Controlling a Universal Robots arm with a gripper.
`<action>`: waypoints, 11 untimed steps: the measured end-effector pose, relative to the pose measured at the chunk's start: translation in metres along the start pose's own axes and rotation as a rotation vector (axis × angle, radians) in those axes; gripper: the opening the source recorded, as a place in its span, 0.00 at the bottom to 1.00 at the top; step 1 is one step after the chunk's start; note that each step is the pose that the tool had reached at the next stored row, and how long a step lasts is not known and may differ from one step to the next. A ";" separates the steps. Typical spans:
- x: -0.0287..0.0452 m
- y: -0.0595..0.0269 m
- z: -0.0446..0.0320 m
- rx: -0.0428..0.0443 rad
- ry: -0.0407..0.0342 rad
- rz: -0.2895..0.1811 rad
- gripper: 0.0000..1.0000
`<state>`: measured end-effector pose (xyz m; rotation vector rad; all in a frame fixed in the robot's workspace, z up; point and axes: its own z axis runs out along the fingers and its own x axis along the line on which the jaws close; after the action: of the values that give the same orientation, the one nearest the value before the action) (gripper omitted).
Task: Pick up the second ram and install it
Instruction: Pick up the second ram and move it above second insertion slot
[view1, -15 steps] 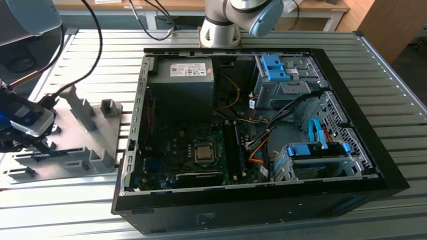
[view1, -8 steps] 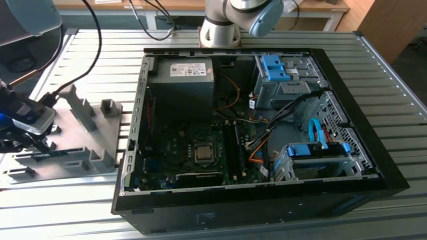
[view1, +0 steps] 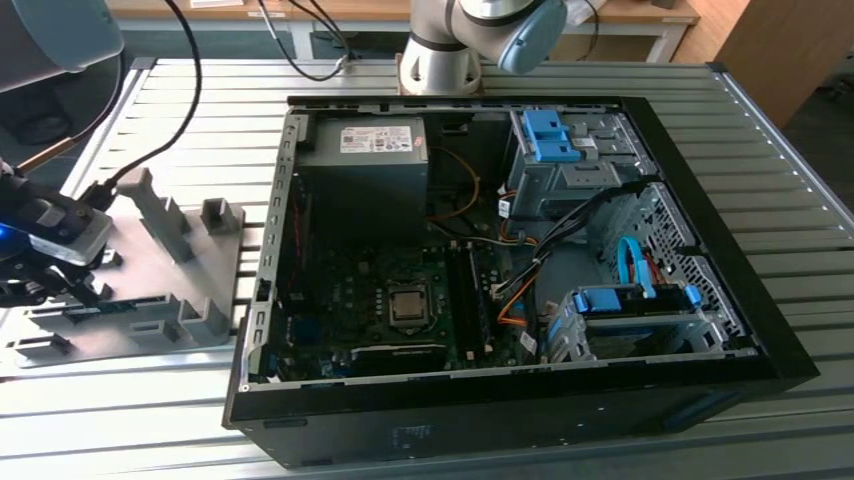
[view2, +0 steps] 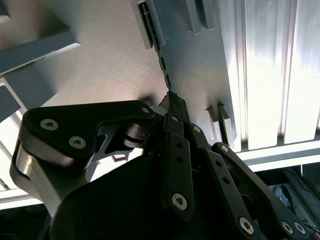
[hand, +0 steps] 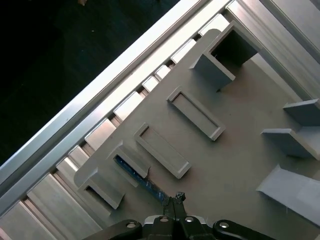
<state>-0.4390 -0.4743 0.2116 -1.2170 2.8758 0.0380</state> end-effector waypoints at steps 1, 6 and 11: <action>0.0000 0.0000 0.0000 -0.0002 0.0001 -0.006 0.10; 0.0000 0.0000 0.0000 -0.0011 0.0006 -0.039 0.10; 0.0000 0.0000 0.0000 -0.0020 0.0011 -0.075 0.10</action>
<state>-0.4390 -0.4743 0.2116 -1.3238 2.8293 0.0391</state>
